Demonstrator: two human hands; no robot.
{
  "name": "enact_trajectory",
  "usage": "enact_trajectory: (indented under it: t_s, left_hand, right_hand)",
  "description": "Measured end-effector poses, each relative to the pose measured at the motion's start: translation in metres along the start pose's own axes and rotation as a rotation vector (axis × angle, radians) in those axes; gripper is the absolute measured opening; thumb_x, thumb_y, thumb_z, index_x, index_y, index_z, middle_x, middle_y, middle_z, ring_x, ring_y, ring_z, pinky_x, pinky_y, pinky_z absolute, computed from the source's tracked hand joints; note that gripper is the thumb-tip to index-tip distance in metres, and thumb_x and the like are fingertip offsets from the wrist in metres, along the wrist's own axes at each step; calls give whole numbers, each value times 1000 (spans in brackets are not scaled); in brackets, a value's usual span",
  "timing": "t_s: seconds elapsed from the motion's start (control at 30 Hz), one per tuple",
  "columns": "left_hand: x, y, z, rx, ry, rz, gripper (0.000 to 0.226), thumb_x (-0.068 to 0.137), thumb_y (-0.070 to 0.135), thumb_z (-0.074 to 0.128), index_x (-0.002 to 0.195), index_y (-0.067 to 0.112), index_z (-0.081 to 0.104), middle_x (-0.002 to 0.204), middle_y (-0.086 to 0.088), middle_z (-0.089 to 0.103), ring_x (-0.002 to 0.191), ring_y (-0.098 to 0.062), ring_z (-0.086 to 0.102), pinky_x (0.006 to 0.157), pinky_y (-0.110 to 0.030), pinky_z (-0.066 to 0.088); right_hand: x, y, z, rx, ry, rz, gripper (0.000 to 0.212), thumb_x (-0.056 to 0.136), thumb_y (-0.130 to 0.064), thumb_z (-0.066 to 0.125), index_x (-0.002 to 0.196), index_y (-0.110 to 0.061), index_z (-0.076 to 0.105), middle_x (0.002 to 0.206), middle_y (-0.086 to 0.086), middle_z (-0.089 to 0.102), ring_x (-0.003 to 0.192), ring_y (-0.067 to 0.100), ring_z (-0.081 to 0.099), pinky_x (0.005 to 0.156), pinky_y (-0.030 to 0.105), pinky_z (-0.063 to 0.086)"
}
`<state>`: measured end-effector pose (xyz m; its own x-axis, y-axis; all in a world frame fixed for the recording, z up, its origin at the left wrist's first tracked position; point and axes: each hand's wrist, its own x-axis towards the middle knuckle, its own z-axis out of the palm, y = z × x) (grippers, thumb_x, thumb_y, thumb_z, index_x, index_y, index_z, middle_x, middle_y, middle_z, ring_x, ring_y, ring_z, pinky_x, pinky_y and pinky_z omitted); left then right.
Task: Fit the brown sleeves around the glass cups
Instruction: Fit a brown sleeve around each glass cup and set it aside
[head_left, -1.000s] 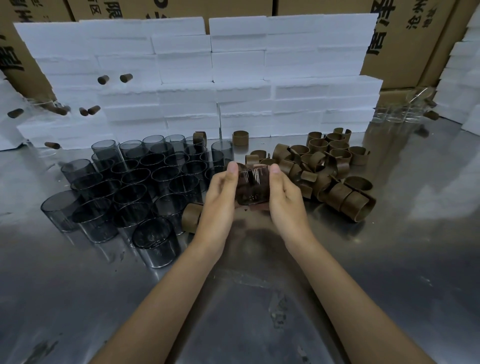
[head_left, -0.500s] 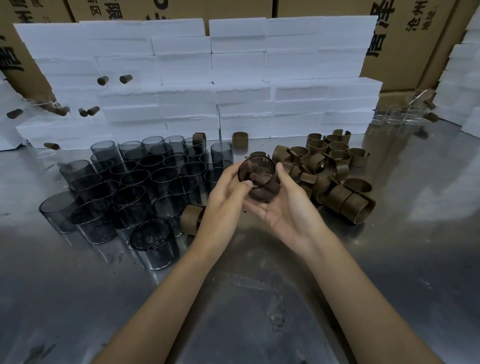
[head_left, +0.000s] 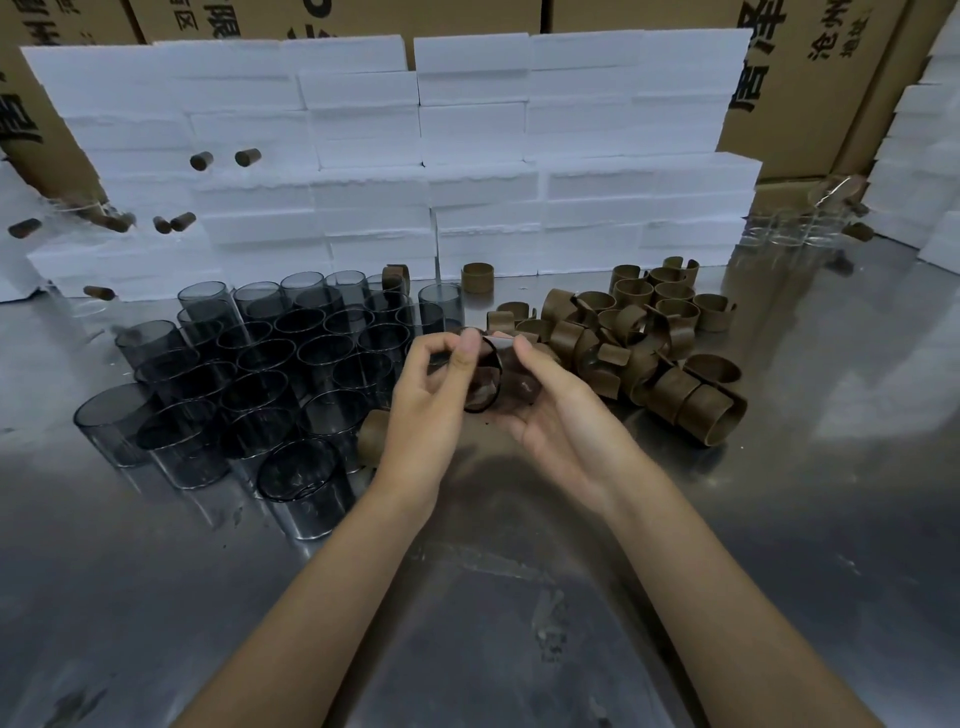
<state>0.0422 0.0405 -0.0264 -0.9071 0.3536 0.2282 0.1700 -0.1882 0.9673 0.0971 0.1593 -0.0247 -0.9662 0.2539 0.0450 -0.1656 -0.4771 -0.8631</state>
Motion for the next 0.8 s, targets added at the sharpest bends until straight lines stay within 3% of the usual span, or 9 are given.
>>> enact_trajectory:
  t_s: [0.1, 0.17, 0.23, 0.3, 0.47, 0.6, 0.7, 0.73, 0.8]
  left_hand:
    - [3, -3, -2, -22, 2, -46, 26, 108, 33, 47, 117, 15, 65, 119, -8, 72, 116, -25, 67, 100, -41, 55]
    - [3, -5, -3, -73, -27, -90, 26, 111, 22, 42, 116, 16, 67, 119, -7, 72, 114, -27, 67, 88, -32, 56]
    - [2, -2, -3, -110, -74, -134, 31, 110, 15, 41, 117, 20, 70, 117, -3, 75, 111, -22, 69, 78, -23, 55]
    - [1, 1, -2, -127, -108, -134, 30, 107, 17, 45, 122, 23, 70, 119, 1, 75, 113, -15, 70, 83, -24, 56]
    - [-2, 4, 4, 118, -159, 89, 37, 100, 34, 63, 135, 41, 55, 116, 38, 64, 115, 12, 59, 86, -8, 49]
    - [-3, 5, 1, 60, -147, 127, 37, 107, 34, 51, 142, 43, 52, 119, 24, 68, 112, 5, 64, 87, -13, 52]
    - [-1, 9, 1, -67, -96, 54, 30, 111, 33, 40, 130, 41, 62, 121, 12, 72, 113, -12, 69, 91, -35, 57]
    - [-1, 9, 2, -110, -101, 18, 30, 111, 33, 38, 126, 39, 63, 121, 7, 72, 113, -17, 69, 90, -38, 57]
    - [-1, 10, 4, -177, -125, -41, 29, 108, 38, 40, 122, 32, 65, 116, 1, 74, 109, -21, 70, 84, -38, 58]
  right_hand:
    - [1, 2, 0, -4, 17, -19, 36, 104, -34, 55, 125, -10, 71, 131, 18, 68, 122, 30, 66, 98, 40, 57]
    - [0, 2, 2, 8, 51, -30, 40, 103, -37, 57, 130, -9, 67, 131, 18, 68, 121, 29, 67, 92, 37, 58]
    - [-1, -1, 2, 34, 110, -30, 43, 102, -39, 58, 132, -9, 65, 130, 18, 69, 117, 28, 69, 86, 33, 59]
    - [-2, -3, 3, 32, 157, -49, 44, 101, -40, 59, 132, -9, 66, 126, 17, 71, 114, 28, 71, 83, 31, 60]
    - [-4, 2, 11, -207, 233, -196, 50, 91, -53, 63, 123, -15, 72, 118, 8, 76, 113, 24, 71, 100, 48, 56]
    - [-5, 5, 14, -276, 205, -256, 53, 97, -61, 49, 124, -20, 70, 110, 5, 77, 100, 18, 75, 78, 35, 61]
    - [-6, 12, 18, -501, 263, -478, 35, 103, -49, 48, 119, -22, 64, 103, -8, 71, 92, 4, 69, 71, 16, 53]
    - [-6, 15, 18, -566, 271, -530, 33, 101, -51, 51, 118, -24, 61, 103, -12, 70, 95, 1, 68, 74, 15, 53]
    - [-7, 17, 19, -674, 316, -565, 36, 94, -60, 55, 110, -28, 59, 97, -15, 70, 94, 5, 68, 79, 27, 56]
